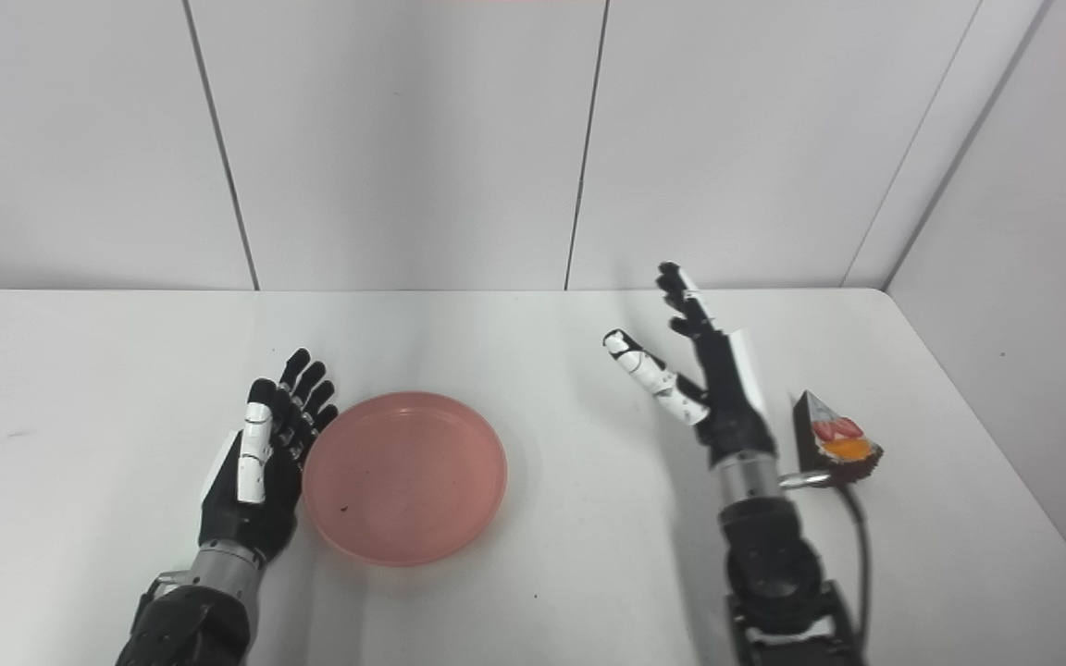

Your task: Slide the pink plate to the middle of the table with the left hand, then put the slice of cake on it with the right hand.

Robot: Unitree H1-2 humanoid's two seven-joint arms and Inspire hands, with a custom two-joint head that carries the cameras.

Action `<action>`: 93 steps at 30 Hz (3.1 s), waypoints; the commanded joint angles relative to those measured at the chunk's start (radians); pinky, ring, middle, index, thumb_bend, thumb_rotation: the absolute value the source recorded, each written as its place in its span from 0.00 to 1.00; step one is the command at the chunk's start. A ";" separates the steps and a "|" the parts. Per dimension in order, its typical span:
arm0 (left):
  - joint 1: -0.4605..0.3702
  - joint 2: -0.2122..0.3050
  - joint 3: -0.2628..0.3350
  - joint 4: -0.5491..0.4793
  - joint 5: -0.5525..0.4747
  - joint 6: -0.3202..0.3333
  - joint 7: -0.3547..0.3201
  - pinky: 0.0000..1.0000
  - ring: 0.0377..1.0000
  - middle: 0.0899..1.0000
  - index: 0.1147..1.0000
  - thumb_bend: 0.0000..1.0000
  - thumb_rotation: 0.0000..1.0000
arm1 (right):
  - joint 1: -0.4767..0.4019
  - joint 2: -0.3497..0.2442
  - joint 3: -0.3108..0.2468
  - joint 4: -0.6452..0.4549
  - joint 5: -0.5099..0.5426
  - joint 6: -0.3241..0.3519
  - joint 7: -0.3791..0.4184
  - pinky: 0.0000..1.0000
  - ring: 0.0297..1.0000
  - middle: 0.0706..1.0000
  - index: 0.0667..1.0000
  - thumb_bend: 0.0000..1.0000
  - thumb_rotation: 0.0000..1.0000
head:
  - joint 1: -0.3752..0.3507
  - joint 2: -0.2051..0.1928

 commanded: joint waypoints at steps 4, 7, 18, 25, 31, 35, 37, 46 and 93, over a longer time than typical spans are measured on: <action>0.036 -0.009 -0.006 0.045 -0.002 -0.034 -0.015 1.00 0.99 0.99 0.97 0.69 0.97 | -0.052 -0.116 -0.017 -0.138 -0.040 0.237 0.112 0.74 0.84 0.86 0.85 0.67 0.44 | -0.025 -0.008; 0.033 -0.004 -0.005 0.049 -0.009 -0.037 -0.025 0.99 0.99 0.98 0.96 0.68 0.98 | -0.052 -0.148 -0.040 -0.152 -0.151 0.255 0.177 0.72 0.83 0.84 0.84 0.68 0.33 | -0.061 -0.012; 0.026 0.045 0.016 0.080 -0.055 -0.044 -0.087 1.00 1.00 1.00 0.98 0.68 0.99 | -0.087 -0.058 -0.249 -0.187 -0.640 0.255 0.517 0.72 0.85 0.87 0.88 0.74 0.28 | -0.258 -0.046; 0.016 0.062 0.036 0.116 -0.093 -0.061 -0.121 0.99 0.99 0.98 0.96 0.66 0.97 | -0.098 -0.049 -0.286 -0.178 -0.880 0.255 0.669 0.80 0.88 0.91 0.90 0.80 0.36 | -0.299 -0.052; 0.011 0.069 0.040 0.131 -0.102 -0.069 -0.138 0.99 0.99 0.98 0.96 0.65 0.98 | -0.101 -0.058 -0.293 -0.144 -0.968 0.254 0.717 0.90 0.94 0.94 0.91 0.82 0.40 | -0.300 -0.052; 0.013 0.067 0.040 0.120 -0.101 -0.058 -0.137 0.99 0.99 0.98 0.96 0.64 0.98 | -0.098 -0.060 -0.309 -0.097 -0.948 0.255 0.679 0.91 0.96 0.94 0.90 0.82 0.38 | -0.299 -0.051; 0.013 0.068 0.038 0.121 -0.098 -0.060 -0.138 0.99 0.99 0.98 0.96 0.64 0.98 | -0.096 -0.067 -0.306 -0.064 -0.944 0.255 0.662 0.91 0.94 0.93 0.90 0.82 0.39 | -0.297 -0.050; 0.022 0.064 0.028 0.086 -0.089 -0.047 -0.132 0.99 0.99 0.98 0.96 0.63 0.99 | -0.095 -0.112 -0.265 0.092 -0.896 0.255 0.576 0.74 0.84 0.88 0.89 0.82 0.39 | -0.288 -0.043; 0.049 -0.018 -0.034 0.016 0.006 -0.014 -0.033 1.00 1.00 0.99 0.97 0.61 1.00 | -0.042 -0.156 -0.150 -0.038 -0.479 0.254 0.185 0.27 0.33 0.40 0.49 0.52 0.00 | -0.012 -0.023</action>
